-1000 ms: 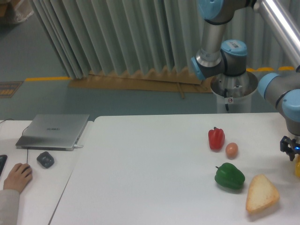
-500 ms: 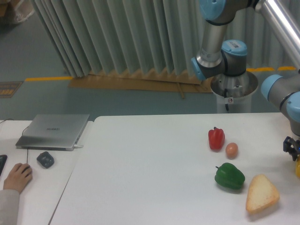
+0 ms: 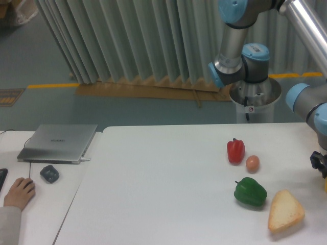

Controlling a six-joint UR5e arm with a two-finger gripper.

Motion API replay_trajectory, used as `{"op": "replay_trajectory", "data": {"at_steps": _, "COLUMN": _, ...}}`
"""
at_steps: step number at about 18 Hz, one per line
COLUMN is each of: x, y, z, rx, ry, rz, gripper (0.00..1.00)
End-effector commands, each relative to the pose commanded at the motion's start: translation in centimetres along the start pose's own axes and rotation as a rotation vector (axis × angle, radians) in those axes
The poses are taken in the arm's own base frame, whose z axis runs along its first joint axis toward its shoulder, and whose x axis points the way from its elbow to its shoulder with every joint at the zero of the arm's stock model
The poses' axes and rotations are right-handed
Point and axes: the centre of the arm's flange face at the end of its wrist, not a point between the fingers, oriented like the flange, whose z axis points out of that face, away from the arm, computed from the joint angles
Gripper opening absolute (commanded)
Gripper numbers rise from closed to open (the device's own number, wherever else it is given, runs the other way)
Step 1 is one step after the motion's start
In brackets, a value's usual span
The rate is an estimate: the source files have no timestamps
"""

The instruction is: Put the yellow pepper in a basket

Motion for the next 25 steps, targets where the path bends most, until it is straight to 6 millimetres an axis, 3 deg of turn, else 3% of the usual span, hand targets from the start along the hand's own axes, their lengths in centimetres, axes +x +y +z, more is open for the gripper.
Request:
{"op": "replay_trajectory", "data": {"at_steps": 6, "x": 1.1, "y": -0.3, "z": -2.5, "rx": -0.004, "ry": 0.014, "rz": 0.027, "gripper": 0.52}}
{"op": "replay_trajectory", "data": {"at_steps": 11, "x": 5.4, "y": 0.5, "z": -9.1, "rx": 0.075, "ry": 0.090, "rz": 0.211, "gripper": 0.51}}
{"op": "replay_trajectory", "data": {"at_steps": 15, "x": 1.8, "y": 6.4, "z": -9.3, "rx": 0.120, "ry": 0.104, "rz": 0.434, "gripper": 0.51}}
{"op": "replay_trajectory", "data": {"at_steps": 25, "x": -3.8, "y": 12.5, "z": -8.8, "rx": 0.129, "ry": 0.073, "rz": 0.610, "gripper": 0.51}}
